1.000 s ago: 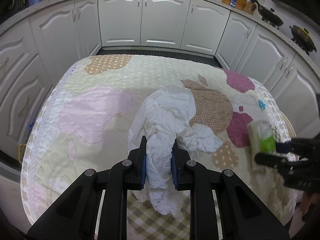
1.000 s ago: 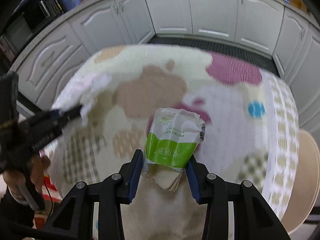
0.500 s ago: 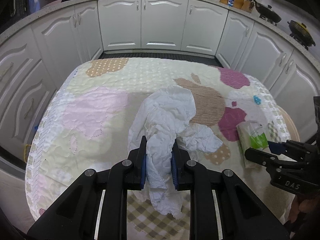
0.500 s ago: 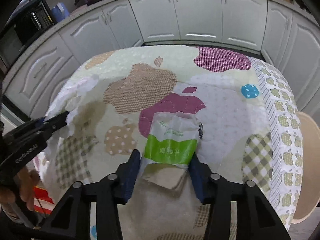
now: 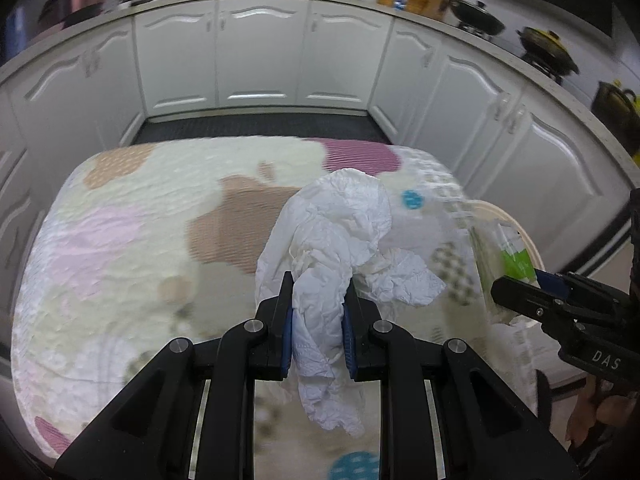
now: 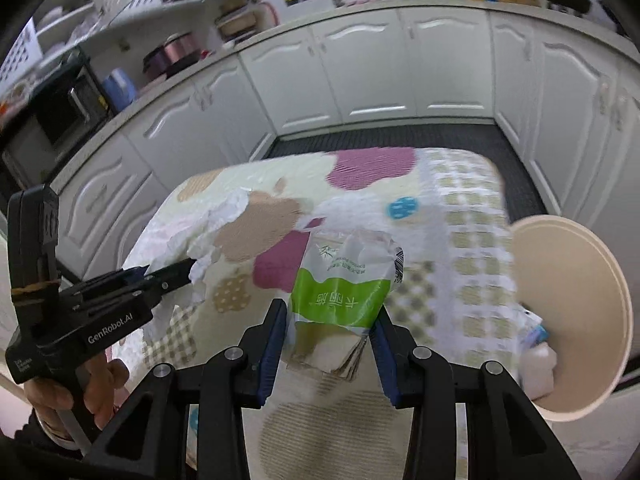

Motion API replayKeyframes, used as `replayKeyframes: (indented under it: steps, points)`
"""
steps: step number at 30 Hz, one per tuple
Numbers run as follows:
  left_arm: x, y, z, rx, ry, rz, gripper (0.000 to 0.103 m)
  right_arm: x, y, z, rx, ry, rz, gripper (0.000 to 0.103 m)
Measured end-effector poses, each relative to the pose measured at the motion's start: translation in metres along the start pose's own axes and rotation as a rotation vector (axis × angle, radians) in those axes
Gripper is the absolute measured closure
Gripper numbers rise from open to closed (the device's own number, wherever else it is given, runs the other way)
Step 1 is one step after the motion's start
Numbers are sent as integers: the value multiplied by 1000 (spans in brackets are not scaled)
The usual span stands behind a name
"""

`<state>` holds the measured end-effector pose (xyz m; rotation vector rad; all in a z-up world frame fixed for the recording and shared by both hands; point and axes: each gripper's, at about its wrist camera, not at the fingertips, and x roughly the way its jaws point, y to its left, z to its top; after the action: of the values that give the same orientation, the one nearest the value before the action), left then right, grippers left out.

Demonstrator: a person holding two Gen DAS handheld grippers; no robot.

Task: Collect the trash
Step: 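Carry the tissues and green-labelled packet over the beige bin with both tools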

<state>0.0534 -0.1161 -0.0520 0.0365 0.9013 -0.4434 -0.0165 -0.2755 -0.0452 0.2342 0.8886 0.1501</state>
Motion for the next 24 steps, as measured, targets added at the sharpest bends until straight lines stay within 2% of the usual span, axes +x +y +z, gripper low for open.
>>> replayKeyframes:
  steps: [13,24]
  points:
    - [21,-97,14,141,-5,-55,86,-60,-85,-11,137,-83,-119,63]
    - [43,-164,24,225,3,-97,86,-78,-142,-24,234,-101,-198,63]
